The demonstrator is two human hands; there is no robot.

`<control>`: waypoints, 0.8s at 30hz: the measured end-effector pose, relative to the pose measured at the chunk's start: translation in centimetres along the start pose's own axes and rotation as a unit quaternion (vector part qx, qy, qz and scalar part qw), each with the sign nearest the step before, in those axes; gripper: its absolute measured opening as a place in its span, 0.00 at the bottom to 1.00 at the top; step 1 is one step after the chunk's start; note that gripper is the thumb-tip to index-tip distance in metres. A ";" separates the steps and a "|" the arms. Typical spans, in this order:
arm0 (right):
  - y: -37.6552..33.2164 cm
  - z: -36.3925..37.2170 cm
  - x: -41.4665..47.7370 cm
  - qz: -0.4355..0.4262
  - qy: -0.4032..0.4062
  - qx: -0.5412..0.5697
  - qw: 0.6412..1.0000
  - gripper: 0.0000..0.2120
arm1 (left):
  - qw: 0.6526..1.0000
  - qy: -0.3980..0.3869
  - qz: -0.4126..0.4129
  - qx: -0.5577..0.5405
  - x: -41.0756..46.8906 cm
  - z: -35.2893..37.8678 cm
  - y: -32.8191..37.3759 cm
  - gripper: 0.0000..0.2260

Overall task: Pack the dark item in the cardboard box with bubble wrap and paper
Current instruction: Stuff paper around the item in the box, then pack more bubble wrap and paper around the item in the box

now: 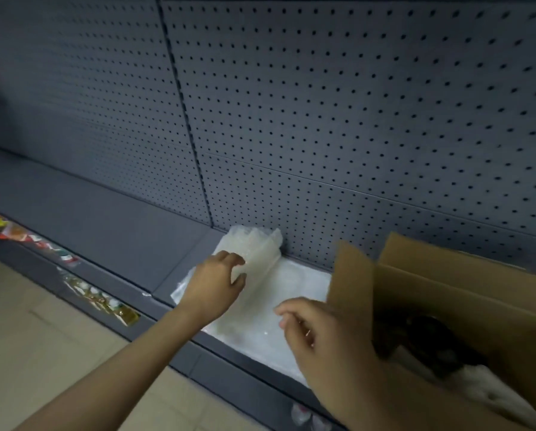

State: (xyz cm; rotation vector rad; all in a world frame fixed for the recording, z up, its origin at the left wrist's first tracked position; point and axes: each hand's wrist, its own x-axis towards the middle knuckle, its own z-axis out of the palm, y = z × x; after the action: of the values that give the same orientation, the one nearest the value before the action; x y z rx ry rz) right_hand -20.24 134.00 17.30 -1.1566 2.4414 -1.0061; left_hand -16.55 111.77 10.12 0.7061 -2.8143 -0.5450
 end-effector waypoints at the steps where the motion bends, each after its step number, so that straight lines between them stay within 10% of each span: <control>1: -0.7 2.3 1.1 0.022 -0.007 -0.001 1.000 0.09 | 0.999 -0.028 -0.002 0.022 0.8 0.2 -2.2 0.17; 9: 5.7 15.8 8.2 0.389 0.013 0.104 0.915 0.10 | 0.974 -0.220 -0.045 -0.029 3.3 3.3 -11.8 0.27; 17: 11.6 18.6 13.5 0.578 0.125 0.262 0.762 0.38 | 0.957 -0.254 -0.079 -0.113 3.7 4.7 -14.5 0.22; 24: 10.9 18.1 15.0 0.528 0.129 0.133 0.829 0.24 | 0.956 -0.259 -0.070 -0.122 4.0 5.1 -15.2 0.21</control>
State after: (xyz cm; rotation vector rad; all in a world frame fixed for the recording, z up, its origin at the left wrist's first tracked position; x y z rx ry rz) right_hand -27.40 118.85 -2.48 0.4828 2.4069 -1.0470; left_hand -15.00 98.93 -0.12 0.8126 -3.0814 -1.2440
